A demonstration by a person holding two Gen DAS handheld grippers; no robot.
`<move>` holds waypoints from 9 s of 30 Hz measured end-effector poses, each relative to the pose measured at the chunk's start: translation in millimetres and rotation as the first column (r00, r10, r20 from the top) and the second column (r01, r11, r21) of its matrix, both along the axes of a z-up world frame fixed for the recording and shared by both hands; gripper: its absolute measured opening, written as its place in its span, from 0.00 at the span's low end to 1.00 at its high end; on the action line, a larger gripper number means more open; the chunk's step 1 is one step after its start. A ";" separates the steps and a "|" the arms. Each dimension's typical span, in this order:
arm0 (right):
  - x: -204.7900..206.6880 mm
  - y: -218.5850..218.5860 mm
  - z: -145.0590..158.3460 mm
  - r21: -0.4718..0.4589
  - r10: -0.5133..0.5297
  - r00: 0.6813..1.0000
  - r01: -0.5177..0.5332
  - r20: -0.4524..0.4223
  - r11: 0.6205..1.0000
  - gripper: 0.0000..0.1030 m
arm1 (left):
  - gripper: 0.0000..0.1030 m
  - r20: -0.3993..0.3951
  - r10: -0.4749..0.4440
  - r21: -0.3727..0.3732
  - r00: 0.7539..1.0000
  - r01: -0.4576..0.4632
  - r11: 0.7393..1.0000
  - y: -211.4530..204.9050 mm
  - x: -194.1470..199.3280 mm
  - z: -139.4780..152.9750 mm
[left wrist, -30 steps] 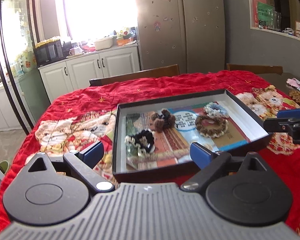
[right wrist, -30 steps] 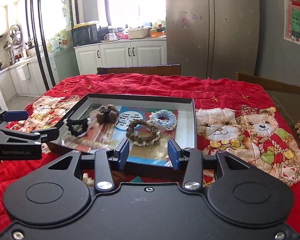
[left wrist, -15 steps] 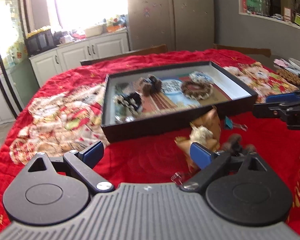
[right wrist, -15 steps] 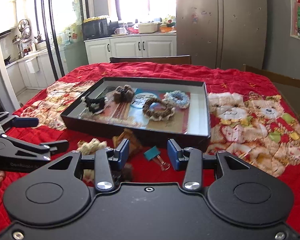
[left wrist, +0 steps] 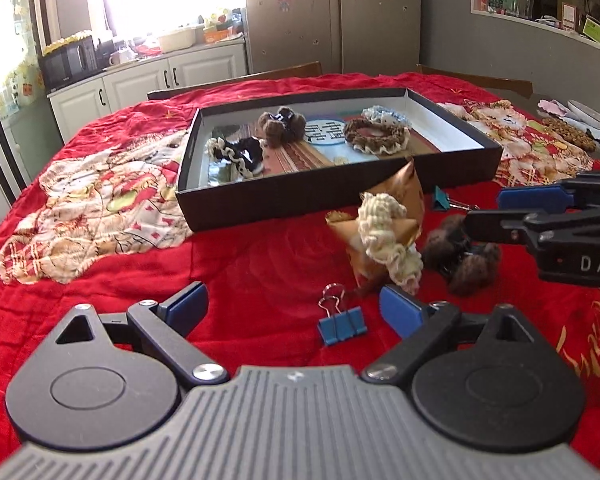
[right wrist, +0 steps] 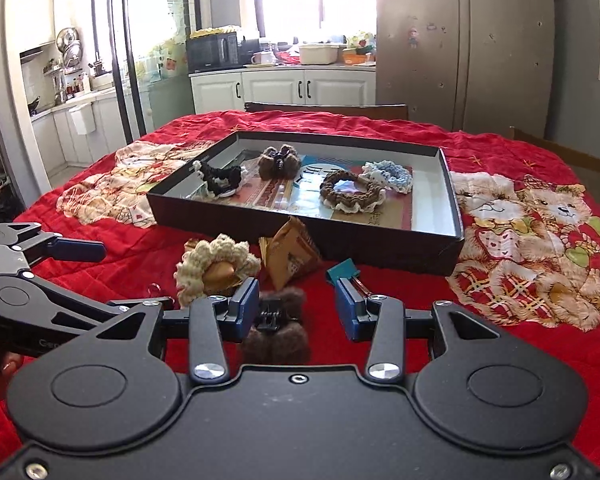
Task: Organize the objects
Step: 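Grasp blue binder clip with left tool while right tool grasps brown fuzzy claw clip, then carry binder clip with left tool while right tool carries claw clip into box, then open left tool releasing binder clip in box while right tool releases claw clip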
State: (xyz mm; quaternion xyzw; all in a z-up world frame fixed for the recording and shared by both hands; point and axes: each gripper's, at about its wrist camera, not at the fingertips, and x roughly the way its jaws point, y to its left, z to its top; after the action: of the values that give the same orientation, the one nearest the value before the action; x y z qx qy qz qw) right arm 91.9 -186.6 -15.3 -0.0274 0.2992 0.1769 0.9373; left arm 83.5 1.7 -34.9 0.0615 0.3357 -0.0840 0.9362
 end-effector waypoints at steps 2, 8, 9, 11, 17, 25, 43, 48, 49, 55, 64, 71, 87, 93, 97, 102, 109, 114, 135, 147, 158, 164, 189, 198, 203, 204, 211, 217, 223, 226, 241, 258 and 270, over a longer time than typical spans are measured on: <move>0.2 2.5 -3.1 0.010 0.021 1.000 -0.021 -0.006 1.000 0.39 | 0.92 0.004 -0.003 0.006 1.000 0.003 1.000 -1.5 -0.6 -2.0; -0.9 11.3 -9.5 -0.006 0.048 0.999 -0.048 -0.006 0.999 0.39 | 0.82 -0.015 0.001 -0.009 1.000 -0.002 1.000 -1.9 2.5 -10.3; -0.6 11.8 -10.8 -0.008 0.047 0.999 -0.047 -0.008 0.999 0.39 | 0.81 -0.023 -0.001 -0.014 1.000 0.000 1.000 -1.3 3.4 -12.1; 0.9 12.0 -13.5 -0.009 0.042 0.999 -0.042 -0.016 0.999 0.39 | 0.81 -0.025 -0.001 -0.025 1.000 0.001 1.000 0.1 3.3 -13.8; 5.5 10.8 -21.7 -0.013 0.032 0.999 -0.033 -0.043 0.999 0.39 | 0.75 -0.014 -0.003 -0.027 1.000 0.003 1.000 -0.7 2.4 -15.2; 8.2 14.1 -30.1 -0.029 0.032 0.998 -0.034 -0.052 0.999 0.39 | 0.61 -0.011 -0.012 -0.041 1.000 0.012 0.999 -0.1 0.2 -15.0; 8.8 16.5 -34.8 -0.044 0.045 0.997 -0.047 -0.056 0.998 0.35 | 0.30 -0.004 -0.047 -0.058 0.999 0.046 0.997 -3.6 -2.2 -13.9; 7.6 17.2 -35.3 -0.048 0.046 0.998 -0.049 -0.053 0.998 0.35 | 0.28 -0.006 -0.046 -0.062 0.999 0.046 0.997 -3.7 -2.4 -13.6; 7.4 17.2 -35.3 -0.048 0.046 0.998 -0.049 -0.053 0.998 0.35 | 0.28 -0.006 -0.046 -0.062 0.999 0.046 0.997 -4.0 -2.6 -13.6; 7.4 17.2 -35.1 -0.047 0.046 0.998 -0.049 -0.053 0.998 0.35 | 0.28 -0.007 -0.046 -0.067 0.999 0.045 0.997 -3.7 -2.4 -13.2; 4.2 16.3 -31.4 -0.043 0.048 0.998 -0.050 -0.042 0.998 0.34 | 0.28 -0.012 -0.045 -0.085 0.999 0.044 0.995 -0.6 -3.6 -10.0; 0.8 13.1 -26.1 -0.031 0.050 0.998 -0.051 -0.026 0.998 0.34 | 0.28 -0.005 -0.053 -0.102 0.999 0.052 0.993 3.0 -5.0 -3.1; -2.4 2.9 -2.9 -0.008 0.041 0.999 -0.041 0.025 0.999 0.34 | 0.28 0.037 -0.083 -0.103 0.996 0.087 0.991 5.0 5.9 30.0; -0.7 -3.9 12.8 -0.009 0.039 0.998 -0.039 0.057 0.999 0.34 | 0.28 0.062 -0.092 -0.093 0.994 0.097 0.991 2.8 15.6 45.3; 1.4 -6.7 25.6 -0.022 0.039 0.996 -0.038 0.083 0.999 0.34 | 0.28 0.085 -0.097 -0.082 0.992 0.104 0.991 0.4 23.6 57.7; 8.1 -10.3 42.1 -0.030 0.044 0.992 -0.041 0.115 0.999 0.34 | 0.28 0.111 -0.095 -0.071 0.989 0.104 0.992 -2.7 34.9 69.9; 24.2 -14.4 67.9 -0.037 0.035 0.987 -0.029 0.159 0.999 0.34 | 0.28 0.124 -0.097 -0.070 0.988 0.106 0.992 -10.3 57.5 80.2; 40.4 -12.4 78.5 -0.055 0.026 0.983 -0.017 0.179 0.998 0.34 | 0.28 0.123 -0.080 -0.074 0.989 0.090 0.993 -13.0 78.0 83.3; 138.1 -11.6 43.5 -0.008 -0.023 0.993 0.024 0.113 1.000 0.34 | 0.28 0.079 0.004 -0.069 0.997 0.001 0.998 -25.1 152.1 51.6; 177.2 -8.1 5.5 0.011 -0.025 0.998 0.024 0.052 1.000 0.34 | 0.28 0.048 0.022 -0.065 0.999 -0.019 0.998 -24.0 173.4 26.3; 190.4 -0.4 -14.3 -0.009 -0.024 0.999 0.024 0.039 1.000 0.34 | 0.28 0.035 0.017 -0.054 0.999 -0.015 0.998 -27.9 181.6 10.3; 196.9 -1.3 -19.5 -0.005 -0.029 0.999 0.029 0.031 1.000 0.35 | 0.28 0.028 0.017 -0.046 0.999 -0.015 0.999 -29.1 185.6 5.3; 201.0 0.8 -28.5 -0.030 -0.028 0.999 0.029 0.038 0.999 0.35 | 0.28 0.013 0.022 -0.029 1.000 -0.021 0.999 -31.6 190.1 -4.4; 200.8 2.5 -31.2 -0.048 -0.022 0.998 0.024 0.051 0.999 0.35 | 0.29 0.019 0.025 -0.021 1.000 -0.025 0.999 -31.6 190.2 -5.1; 201.3 2.4 -31.6 -0.050 -0.021 0.998 0.024 0.052 0.998 0.35 | 0.29 0.021 0.025 -0.020 0.999 -0.025 0.999 -32.0 190.1 -5.4; 201.0 2.4 -31.5 -0.050 -0.021 0.998 0.024 0.051 0.998 0.35 | 0.29 0.022 0.025 -0.018 0.999 -0.025 1.000 -32.2 189.7 -5.0; 202.1 3.8 -32.4 -0.067 -0.016 0.998 0.020 0.060 0.998 0.35 | 0.30 0.030 0.024 -0.004 0.999 -0.024 1.000 -33.6 189.6 -5.3; 201.9 4.5 -32.9 -0.068 -0.016 0.998 0.020 0.062 0.997 0.35 | 0.33 0.035 0.026 0.004 0.999 -0.026 1.000 -34.6 188.4 -5.8; 201.9 4.2 -33.0 -0.066 -0.017 0.998 0.021 0.064 0.998 0.35 | 0.34 0.036 0.024 0.006 0.999 -0.024 1.000 -34.8 187.9 -6.0; 201.1 4.2 -32.4 -0.062 -0.019 0.998 0.023 0.066 0.998 0.35 | 0.36 0.038 0.021 0.009 0.999 -0.021 1.000 -35.4 187.3 -5.8; 198.1 2.4 -28.4 -0.054 -0.021 0.996 0.026 0.083 0.998 0.41 | 0.53 0.060 0.015 0.011 0.998 -0.016 1.000 -36.4 182.2 0.5; 189.4 -0.1 -17.5 -0.024 -0.021 0.994 0.024 0.107 0.999 0.42 | 0.61 0.086 0.018 -0.008 0.996 -0.018 1.000 -36.2 169.7 14.3; 172.8 -10.1 0.5 0.016 -0.028 0.991 0.026 0.133 1.000 0.42 | 0.63 0.111 0.030 -0.015 0.993 -0.029 0.999 -30.6 150.8 31.6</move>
State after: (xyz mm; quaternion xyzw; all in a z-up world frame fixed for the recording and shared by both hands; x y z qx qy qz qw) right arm 264.7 -196.7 -14.8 -0.0283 0.2352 0.1641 0.9576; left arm 234.3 -28.9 -3.3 0.0547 0.2833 -0.0688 0.9550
